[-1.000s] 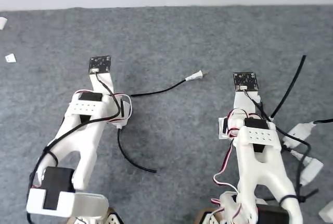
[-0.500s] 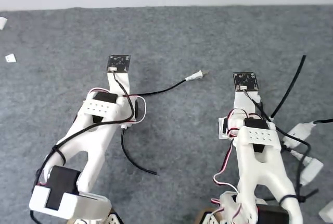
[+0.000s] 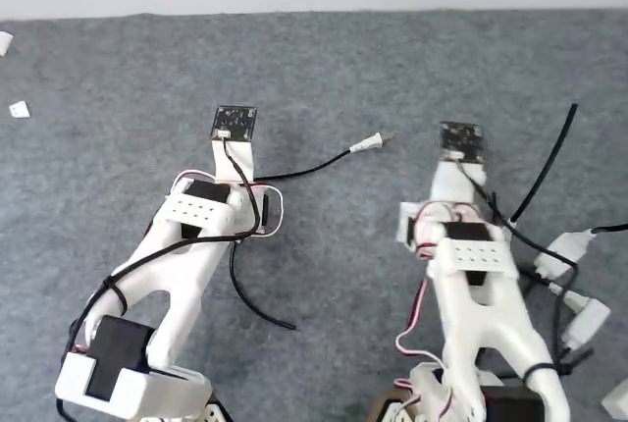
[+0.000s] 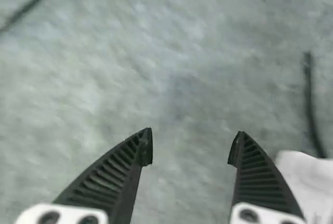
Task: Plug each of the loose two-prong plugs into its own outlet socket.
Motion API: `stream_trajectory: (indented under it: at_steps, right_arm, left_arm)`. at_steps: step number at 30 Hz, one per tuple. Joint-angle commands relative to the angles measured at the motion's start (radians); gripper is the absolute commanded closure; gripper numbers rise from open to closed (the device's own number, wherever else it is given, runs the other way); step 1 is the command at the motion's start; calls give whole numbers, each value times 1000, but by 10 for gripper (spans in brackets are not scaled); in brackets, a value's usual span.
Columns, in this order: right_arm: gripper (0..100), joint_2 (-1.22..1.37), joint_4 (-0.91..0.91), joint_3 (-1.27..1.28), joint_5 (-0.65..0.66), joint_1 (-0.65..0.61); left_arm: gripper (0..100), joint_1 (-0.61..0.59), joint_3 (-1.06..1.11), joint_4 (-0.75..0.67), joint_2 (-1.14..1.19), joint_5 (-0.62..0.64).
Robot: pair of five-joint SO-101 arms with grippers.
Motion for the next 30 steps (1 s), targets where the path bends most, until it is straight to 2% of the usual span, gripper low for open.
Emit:
stream_trajectory:
  at_steps: [1, 2, 6, 11, 15, 20, 22, 26, 30]
  right_arm:
    - [757, -25, -38, -94, -15, -107]
    - [757, -13, -41, -101, 15, -128]
    - [757, 53, -47, -141, 301, -142]
    - [757, 171, -107, -241, 485, -81]
    - [757, 334, -228, -324, 764, -76]
    - [757, 601, -239, -543, 1034, -93]
    - [757, 694, -229, -640, 1112, -90]
    - [757, 843, -101, -862, 1220, -90]
    - [757, 960, -2, -1039, 1255, -96]
  left_arm:
    - [984, 15, 18, -15, -3, -5]
    - [984, 15, 21, -15, -5, -5]
    - [984, -5, 27, -15, -11, -5]
    - [984, -12, 21, -17, -8, -5]
    - [984, -15, 21, -17, -8, -5]
    - [984, -17, 21, -17, -9, -6]
    - [984, -17, 21, -17, -9, -8]
    - [984, -17, 27, -41, -14, -32]
    - [984, -15, 27, -43, -14, -78]
